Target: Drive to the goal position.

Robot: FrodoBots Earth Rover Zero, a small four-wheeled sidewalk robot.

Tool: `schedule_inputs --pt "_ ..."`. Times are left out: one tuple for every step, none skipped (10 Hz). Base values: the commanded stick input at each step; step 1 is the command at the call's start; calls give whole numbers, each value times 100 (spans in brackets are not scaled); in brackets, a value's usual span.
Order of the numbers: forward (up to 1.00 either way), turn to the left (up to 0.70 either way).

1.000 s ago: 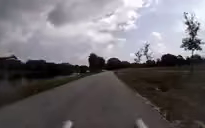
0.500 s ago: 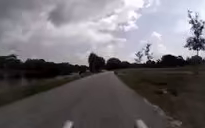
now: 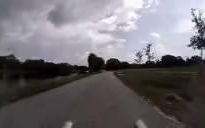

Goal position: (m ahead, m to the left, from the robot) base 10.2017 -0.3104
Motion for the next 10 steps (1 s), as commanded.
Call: schedule_inputs --pt "85 0" --pt "85 0" --pt "85 0" --pt "85 0" --pt "85 0" --pt "85 0" --pt "85 0" --pt "85 0" --pt "85 0" --pt "85 0"
